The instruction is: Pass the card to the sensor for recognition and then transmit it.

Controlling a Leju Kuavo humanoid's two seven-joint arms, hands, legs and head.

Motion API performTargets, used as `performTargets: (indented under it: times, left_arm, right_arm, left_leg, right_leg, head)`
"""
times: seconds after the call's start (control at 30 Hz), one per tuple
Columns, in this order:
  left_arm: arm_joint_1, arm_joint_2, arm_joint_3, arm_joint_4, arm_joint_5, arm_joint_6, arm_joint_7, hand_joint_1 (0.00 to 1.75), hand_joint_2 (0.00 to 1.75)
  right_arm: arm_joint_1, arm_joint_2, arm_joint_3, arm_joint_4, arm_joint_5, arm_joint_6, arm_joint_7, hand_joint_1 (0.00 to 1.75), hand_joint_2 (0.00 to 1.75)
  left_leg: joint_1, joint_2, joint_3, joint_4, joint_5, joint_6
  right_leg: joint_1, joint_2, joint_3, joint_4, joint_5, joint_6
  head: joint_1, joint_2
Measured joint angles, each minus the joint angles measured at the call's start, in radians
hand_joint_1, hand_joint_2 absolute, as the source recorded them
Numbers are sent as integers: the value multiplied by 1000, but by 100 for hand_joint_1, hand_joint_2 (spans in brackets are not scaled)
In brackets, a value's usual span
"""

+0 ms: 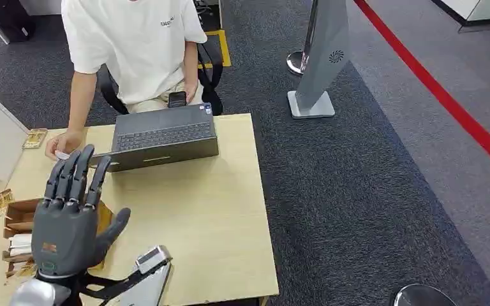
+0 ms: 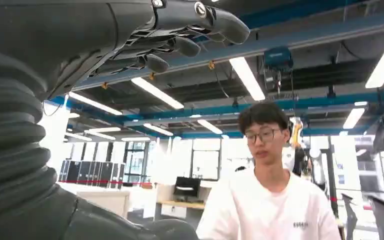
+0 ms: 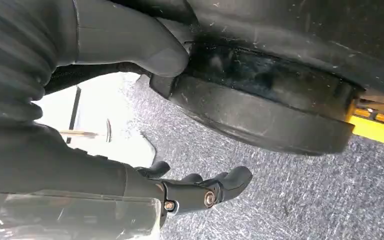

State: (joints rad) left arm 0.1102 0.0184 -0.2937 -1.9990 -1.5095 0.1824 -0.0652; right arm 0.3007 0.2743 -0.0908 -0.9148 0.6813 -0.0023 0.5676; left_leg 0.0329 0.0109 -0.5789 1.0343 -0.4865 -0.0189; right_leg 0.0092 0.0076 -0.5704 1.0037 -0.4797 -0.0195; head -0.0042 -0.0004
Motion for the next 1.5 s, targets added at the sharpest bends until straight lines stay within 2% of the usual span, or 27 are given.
performTargets:
  times: [0.07,0.17,0.33,0.53,0.63,0.83,1.07,1.2,1.37,1.5]
  left_arm:
    - [48,18,0,-18,7,11,-9,0,175]
    - [72,32,0,-25,12,-2,-10,0,175]
    - [177,70,0,-19,49,-38,52,0,175]
    - [272,64,0,65,126,-68,119,0,175]
    - [292,29,21,112,120,-83,121,0,175]
    - [297,-47,116,174,73,-79,95,0,175]
    - [299,-108,196,197,39,-77,60,0,175]
    - [283,-165,305,208,-40,-40,4,0,175]
    - [258,-213,411,221,-43,0,-13,0,175]
    - [242,-243,481,221,-43,4,-40,0,175]
  right_arm:
    - [2,0,0,-4,-1,-7,1,0,175]
    - [3,0,0,-6,-9,-14,1,0,175]
    - [8,0,1,-12,-10,-30,10,0,175]
    - [9,0,0,-23,18,-18,8,0,175]
    - [9,0,0,-27,26,-12,10,0,175]
    - [9,0,0,-33,27,-14,16,0,175]
    - [10,0,0,-35,27,-15,18,0,175]
    - [11,0,1,-37,21,-15,21,0,175]
    - [16,0,10,-41,9,-22,27,0,175]
    - [22,0,18,-48,0,-27,29,0,175]
  left_leg:
    - [0,-2,0,0,0,0]
    - [-1,-3,0,0,0,0]
    - [-3,-3,0,0,0,1]
    - [-4,-3,0,0,-1,2]
    - [-5,-3,0,0,-1,3]
    - [-5,-3,0,0,-1,3]
    - [-5,-3,0,0,-1,3]
    - [-5,-3,0,0,-1,4]
    - [-5,-3,0,0,-1,4]
    - [-5,-3,0,0,-1,4]
  right_leg:
    - [0,-2,1,0,-1,0]
    - [-1,-3,1,0,-1,0]
    - [-3,-2,1,0,-1,0]
    - [-4,-3,1,0,-1,1]
    - [-5,-3,1,0,-1,1]
    - [-5,-4,2,0,-1,1]
    - [-5,-4,2,0,-1,1]
    - [-5,-4,2,0,-1,1]
    - [-5,-4,2,0,-1,1]
    - [-5,-4,2,0,-1,1]
  head:
    - [0,0]
    - [0,0]
    - [0,0]
    - [0,0]
    - [0,0]
    - [0,0]
    - [0,0]
    - [0,0]
    - [0,0]
    - [0,0]
